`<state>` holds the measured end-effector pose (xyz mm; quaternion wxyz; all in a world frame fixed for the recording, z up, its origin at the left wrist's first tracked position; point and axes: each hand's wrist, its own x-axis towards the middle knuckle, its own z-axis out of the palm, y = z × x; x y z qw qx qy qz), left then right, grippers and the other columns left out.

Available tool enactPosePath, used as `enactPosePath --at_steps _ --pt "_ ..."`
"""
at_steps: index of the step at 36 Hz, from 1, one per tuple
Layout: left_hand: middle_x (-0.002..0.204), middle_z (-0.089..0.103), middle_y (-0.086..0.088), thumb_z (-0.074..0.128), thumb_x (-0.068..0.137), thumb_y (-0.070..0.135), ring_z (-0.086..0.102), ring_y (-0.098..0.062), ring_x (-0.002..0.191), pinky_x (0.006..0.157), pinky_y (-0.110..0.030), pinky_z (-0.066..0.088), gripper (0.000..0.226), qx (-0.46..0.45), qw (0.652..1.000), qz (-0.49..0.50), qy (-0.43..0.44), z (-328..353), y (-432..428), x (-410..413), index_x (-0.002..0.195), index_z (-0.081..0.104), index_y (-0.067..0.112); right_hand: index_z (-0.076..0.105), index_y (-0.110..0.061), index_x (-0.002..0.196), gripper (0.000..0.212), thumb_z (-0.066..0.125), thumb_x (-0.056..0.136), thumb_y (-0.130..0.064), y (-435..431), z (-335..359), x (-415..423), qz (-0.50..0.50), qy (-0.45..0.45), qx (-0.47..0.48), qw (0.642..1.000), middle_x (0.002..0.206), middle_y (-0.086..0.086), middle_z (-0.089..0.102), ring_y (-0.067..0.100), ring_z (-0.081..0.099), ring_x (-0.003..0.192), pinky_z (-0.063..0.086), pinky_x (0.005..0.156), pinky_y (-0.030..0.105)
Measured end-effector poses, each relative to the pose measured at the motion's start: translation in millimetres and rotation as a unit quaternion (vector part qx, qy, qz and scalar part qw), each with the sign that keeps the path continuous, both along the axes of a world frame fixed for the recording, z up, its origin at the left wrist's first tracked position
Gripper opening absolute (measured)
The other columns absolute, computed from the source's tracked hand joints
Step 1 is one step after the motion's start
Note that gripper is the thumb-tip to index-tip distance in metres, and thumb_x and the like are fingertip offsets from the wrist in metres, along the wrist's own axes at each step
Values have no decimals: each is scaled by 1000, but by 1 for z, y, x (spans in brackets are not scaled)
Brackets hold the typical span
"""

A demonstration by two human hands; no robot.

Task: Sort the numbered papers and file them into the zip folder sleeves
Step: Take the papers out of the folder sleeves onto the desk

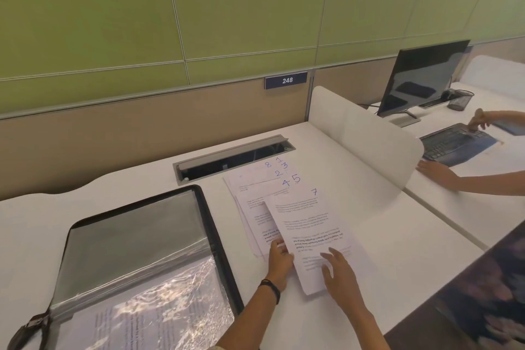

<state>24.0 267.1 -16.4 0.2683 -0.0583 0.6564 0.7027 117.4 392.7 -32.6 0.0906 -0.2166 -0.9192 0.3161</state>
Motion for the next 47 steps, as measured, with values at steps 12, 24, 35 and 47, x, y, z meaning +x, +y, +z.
enactPosePath --at_steps 12,24,35,47 --pt "104 51 3 45 92 1 51 -8 93 73 -10 42 34 -96 984 -87 122 12 -23 -3 116 48 25 64 -5 114 27 55 89 0 -5 -7 -2 16 -3 -2 1000 132 13 52 26 50 122 34 104 33" --pt "123 51 5 48 94 2 46 -13 120 104 -20 32 29 -279 901 -19 332 4 -148 -40 117 59 16 65 -23 94 25 47 95 -5 -84 35 -35 197 -81 -228 950 88 -1 69 9 67 78 50 73 15" --pt "136 50 1 50 94 6 39 -17 132 115 -27 6 37 -424 834 6 352 -21 -233 -25 128 54 18 64 -26 111 20 53 94 -24 -149 30 -39 264 -123 -272 917 109 -19 60 3 58 102 46 76 7" --pt "150 30 9 45 98 16 16 -10 143 117 -39 0 37 -403 853 -16 331 -41 -277 -11 134 48 21 60 -15 122 28 50 96 -18 -175 39 -58 299 -109 -183 930 115 -13 53 0 49 103 38 74 -3"
